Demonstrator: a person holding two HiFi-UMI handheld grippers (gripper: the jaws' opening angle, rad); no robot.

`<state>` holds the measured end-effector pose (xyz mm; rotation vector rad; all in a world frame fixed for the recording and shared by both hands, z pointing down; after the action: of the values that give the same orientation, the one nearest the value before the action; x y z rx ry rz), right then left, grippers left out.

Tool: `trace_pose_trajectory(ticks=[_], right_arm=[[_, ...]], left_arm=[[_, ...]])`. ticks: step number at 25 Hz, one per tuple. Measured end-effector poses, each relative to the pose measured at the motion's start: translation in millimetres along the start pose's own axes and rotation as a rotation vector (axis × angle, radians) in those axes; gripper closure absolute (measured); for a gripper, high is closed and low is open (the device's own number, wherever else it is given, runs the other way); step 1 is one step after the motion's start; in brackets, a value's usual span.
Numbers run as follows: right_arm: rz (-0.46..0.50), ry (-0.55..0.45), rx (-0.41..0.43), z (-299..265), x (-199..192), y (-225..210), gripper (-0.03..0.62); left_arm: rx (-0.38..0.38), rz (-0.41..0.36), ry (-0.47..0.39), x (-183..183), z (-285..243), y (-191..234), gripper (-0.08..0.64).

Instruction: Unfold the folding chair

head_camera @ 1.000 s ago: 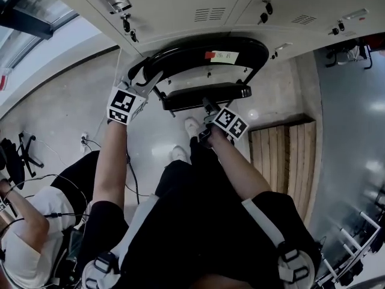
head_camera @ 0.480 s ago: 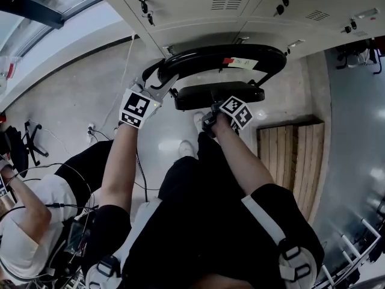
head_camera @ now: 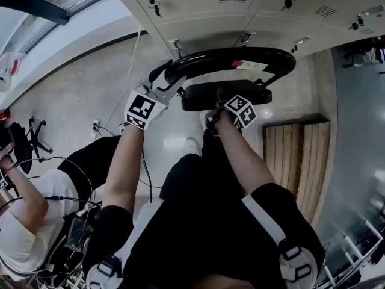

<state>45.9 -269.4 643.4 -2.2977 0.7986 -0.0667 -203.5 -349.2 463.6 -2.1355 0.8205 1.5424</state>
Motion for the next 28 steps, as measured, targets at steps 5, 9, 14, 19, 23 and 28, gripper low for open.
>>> trace_pose_trajectory(ticks=[5,9,14,19,23,28], right_arm=[[-0.017,0.001,0.020,5.7,-8.6,-11.9,0.393],[-0.018,-0.011,0.041,10.2,-13.5,-21.4,0.394],[-0.032,-0.007,0.066,16.4,-24.6,-41.3,0.391],[-0.044,-0.001,0.092,26.5,-40.4,-70.1,0.383],[-0.055,-0.010,0.115,34.7,-52.2,-86.2,0.385],[-0.065,-0.015,0.128,43.4,-61.7,-108.5,0.383]], left_arm=[[-0.004,0.092,-0.022,-5.8,-6.6,12.5,0.319],[-0.044,0.158,-0.029,-10.0,-13.4,21.8,0.321],[-0.033,0.172,-0.029,-15.2,-23.1,33.3,0.321],[-0.016,0.147,-0.038,-22.5,-22.4,29.4,0.324],[-0.030,0.133,-0.049,-27.0,-16.2,21.0,0.328],[-0.030,0.117,-0.040,-30.6,-11.8,7.3,0.328]])
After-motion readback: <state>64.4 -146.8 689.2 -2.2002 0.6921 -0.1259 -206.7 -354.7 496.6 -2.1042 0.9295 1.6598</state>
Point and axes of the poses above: the fingertips, and each gripper's own axes: z backward along the fingers, y to its left, x out of its top, the point moved 9 cm from there along z, backward along the fingers, and after that the axes turned 4 degrees about z, right-handed, at the moved point
